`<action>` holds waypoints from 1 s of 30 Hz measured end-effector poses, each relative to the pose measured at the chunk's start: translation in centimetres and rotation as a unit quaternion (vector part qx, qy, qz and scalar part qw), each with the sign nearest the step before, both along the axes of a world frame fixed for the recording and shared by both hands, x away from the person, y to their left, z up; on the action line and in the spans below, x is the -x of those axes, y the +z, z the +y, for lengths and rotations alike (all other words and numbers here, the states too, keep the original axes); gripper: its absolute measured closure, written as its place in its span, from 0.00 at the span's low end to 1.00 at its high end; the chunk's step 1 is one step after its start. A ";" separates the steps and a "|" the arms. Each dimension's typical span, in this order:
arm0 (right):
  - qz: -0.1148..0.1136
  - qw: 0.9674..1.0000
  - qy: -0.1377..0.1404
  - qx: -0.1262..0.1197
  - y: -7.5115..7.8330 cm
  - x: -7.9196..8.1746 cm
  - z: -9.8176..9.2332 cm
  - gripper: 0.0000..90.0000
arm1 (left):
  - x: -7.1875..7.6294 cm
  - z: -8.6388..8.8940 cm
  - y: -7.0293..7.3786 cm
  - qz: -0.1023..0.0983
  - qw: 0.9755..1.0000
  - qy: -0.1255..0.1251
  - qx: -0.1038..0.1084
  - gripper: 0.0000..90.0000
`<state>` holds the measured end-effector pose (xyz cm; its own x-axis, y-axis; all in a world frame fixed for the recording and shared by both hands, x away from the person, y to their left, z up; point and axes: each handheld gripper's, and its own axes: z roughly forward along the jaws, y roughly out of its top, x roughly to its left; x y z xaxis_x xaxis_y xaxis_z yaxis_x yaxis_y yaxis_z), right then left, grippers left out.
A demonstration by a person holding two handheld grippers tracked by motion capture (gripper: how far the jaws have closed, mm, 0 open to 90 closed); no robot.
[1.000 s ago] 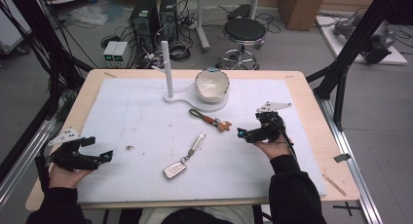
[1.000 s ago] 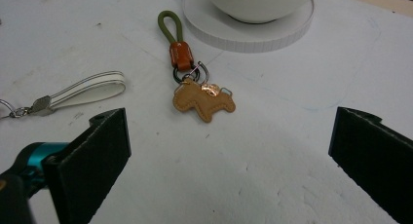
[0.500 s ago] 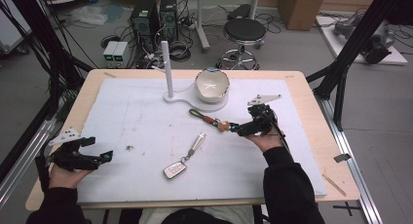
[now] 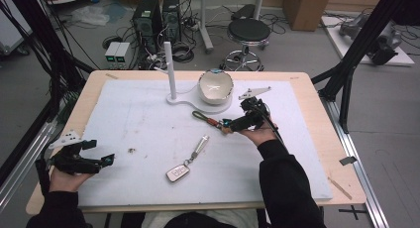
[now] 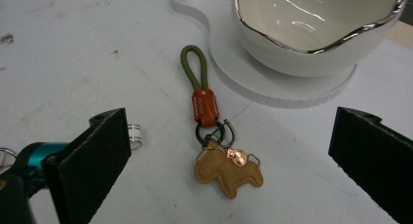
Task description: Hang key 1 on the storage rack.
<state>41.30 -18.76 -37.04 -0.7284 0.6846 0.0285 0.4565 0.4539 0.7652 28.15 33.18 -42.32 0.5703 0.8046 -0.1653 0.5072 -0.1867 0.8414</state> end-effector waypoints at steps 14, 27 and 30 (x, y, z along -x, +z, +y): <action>0.012 1.000 0.024 0.015 -0.8 -2.2 4.2 0.01 | -0.1 0.2 -0.1 -0.002 1.000 0.000 -0.004 0.02; 0.033 0.998 0.041 0.038 -2.8 -3.2 6.1 0.01 | 0.0 0.2 -0.2 -0.002 1.000 0.001 -0.005 0.02; 0.044 0.997 0.045 0.042 -3.4 -3.5 6.3 0.01 | 0.0 0.2 -0.1 -0.003 1.000 0.001 -0.004 0.02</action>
